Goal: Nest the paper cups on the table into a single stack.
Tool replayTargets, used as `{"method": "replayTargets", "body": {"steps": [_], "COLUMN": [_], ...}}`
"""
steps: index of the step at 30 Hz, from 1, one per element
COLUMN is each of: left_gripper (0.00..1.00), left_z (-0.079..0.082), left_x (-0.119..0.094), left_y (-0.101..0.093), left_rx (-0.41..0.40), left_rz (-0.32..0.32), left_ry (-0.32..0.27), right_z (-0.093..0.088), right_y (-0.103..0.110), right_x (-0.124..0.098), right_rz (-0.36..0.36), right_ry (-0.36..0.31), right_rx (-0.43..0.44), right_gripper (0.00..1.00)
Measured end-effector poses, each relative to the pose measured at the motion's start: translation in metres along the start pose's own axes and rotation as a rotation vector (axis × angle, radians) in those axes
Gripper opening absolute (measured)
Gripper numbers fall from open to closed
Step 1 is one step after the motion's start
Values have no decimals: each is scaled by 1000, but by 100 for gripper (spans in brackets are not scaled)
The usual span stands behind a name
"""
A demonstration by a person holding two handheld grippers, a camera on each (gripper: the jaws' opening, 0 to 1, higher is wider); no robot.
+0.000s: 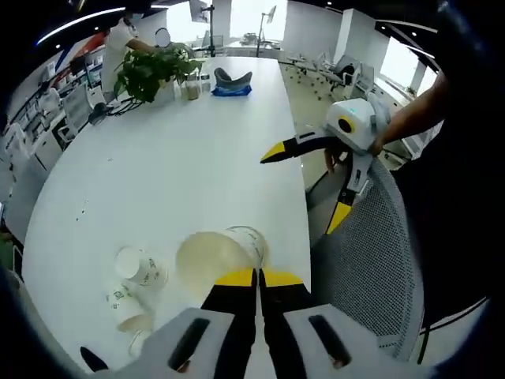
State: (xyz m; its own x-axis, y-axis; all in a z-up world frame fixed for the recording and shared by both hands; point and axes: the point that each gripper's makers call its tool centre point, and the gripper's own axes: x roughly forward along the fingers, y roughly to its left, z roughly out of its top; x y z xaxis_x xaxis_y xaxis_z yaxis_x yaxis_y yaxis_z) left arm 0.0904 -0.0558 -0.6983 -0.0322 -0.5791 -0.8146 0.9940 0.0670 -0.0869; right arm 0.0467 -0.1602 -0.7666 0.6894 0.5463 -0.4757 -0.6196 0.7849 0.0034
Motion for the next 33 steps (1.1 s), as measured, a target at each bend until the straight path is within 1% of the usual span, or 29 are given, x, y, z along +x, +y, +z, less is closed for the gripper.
{"method": "replayTargets", "body": {"steps": [5, 6, 9, 16, 20, 33], "left_gripper": [0, 0, 0, 0, 0, 0], "left_z": [-3, -5, -8, -12, -15, -16], "left_x": [9, 13, 20, 30, 37, 55], "left_y": [-2, -3, -5, -8, -7, -16], "left_rx": [25, 42, 68, 115, 125, 135], "left_rz": [-6, -7, -9, -22, -31, -77], "left_ry": [37, 57, 92, 147, 164, 189], "right_z": [0, 0, 0, -1, -2, -3], "right_y": [1, 1, 2, 2, 2, 3], "right_x": [0, 0, 0, 0, 1, 1], "right_rz": [5, 5, 6, 9, 10, 12], "right_ry": [1, 2, 3, 8, 10, 21], "right_rx": [1, 1, 1, -1, 1, -2], "right_gripper": [98, 98, 97, 97, 97, 96]}}
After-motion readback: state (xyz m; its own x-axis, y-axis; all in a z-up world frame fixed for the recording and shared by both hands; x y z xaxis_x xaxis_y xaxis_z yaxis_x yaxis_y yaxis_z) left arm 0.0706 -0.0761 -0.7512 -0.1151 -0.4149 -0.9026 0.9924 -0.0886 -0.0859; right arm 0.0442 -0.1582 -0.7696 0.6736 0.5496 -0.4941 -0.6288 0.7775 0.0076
